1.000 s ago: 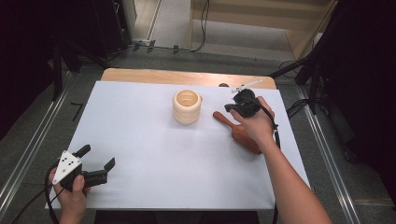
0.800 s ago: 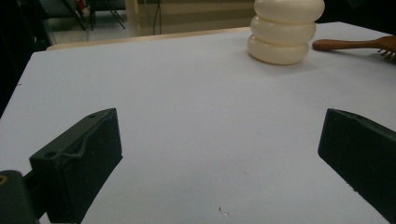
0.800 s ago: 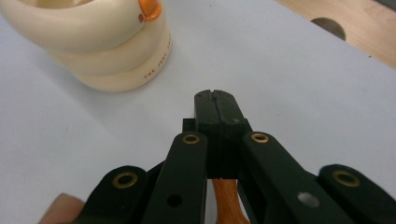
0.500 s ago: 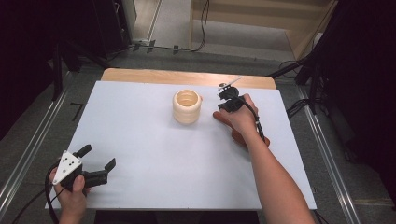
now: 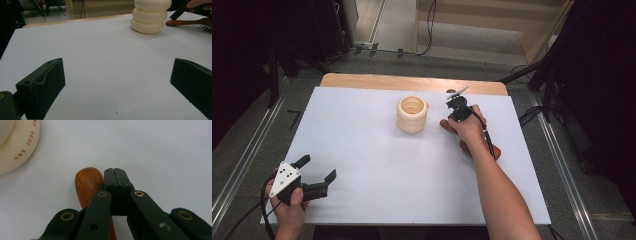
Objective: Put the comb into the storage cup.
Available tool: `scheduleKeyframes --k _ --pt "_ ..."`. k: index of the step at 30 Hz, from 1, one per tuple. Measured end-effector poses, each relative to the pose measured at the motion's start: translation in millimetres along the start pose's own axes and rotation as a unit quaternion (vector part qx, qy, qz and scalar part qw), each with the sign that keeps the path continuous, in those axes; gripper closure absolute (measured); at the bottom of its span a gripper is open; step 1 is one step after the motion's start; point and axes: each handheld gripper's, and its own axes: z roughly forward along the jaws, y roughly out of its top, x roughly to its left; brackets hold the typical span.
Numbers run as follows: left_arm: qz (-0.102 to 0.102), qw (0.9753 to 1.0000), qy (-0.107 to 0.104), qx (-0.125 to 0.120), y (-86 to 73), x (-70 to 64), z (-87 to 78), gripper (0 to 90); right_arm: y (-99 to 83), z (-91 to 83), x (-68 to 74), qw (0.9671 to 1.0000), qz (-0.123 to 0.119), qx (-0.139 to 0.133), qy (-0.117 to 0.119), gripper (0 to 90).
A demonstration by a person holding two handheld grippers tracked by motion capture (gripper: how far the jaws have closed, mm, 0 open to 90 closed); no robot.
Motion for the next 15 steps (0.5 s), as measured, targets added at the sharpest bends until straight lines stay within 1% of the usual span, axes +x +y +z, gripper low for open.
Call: scheduleKeyframes --k 5,6,10,11,14,15 --pt "0.001 1.0 0.002 -0.001 0.1 -0.4 -0.2 0.0 -0.7 2.9 1.3 1.0 -0.004 0.006 0.001 88.5" --pt "0.001 1.0 0.003 -0.001 0.0 -0.4 -0.2 0.0 -1.6 4.9 2.2 0.9999 -0.009 0.01 0.004 88.5" --pt "0.001 1.0 0.002 -0.001 0.0 -0.4 -0.1 0.0 -3.1 6.3 5.6 0.9998 -0.012 0.015 0.011 88.5" --pt "0.002 1.0 0.002 -0.001 0.0 -0.4 -0.1 0.0 -4.1 6.2 8.7 0.9996 -0.016 0.018 0.018 88.5" --pt "0.002 1.0 0.002 -0.001 0.0 -0.4 -0.1 0.0 -5.4 6.2 11.6 0.9993 -0.021 0.019 0.026 88.4" --pt "0.002 1.0 0.002 -0.001 0.1 -0.3 -0.1 0.0 -7.5 6.0 15.1 0.9988 -0.031 0.021 0.031 88.5"
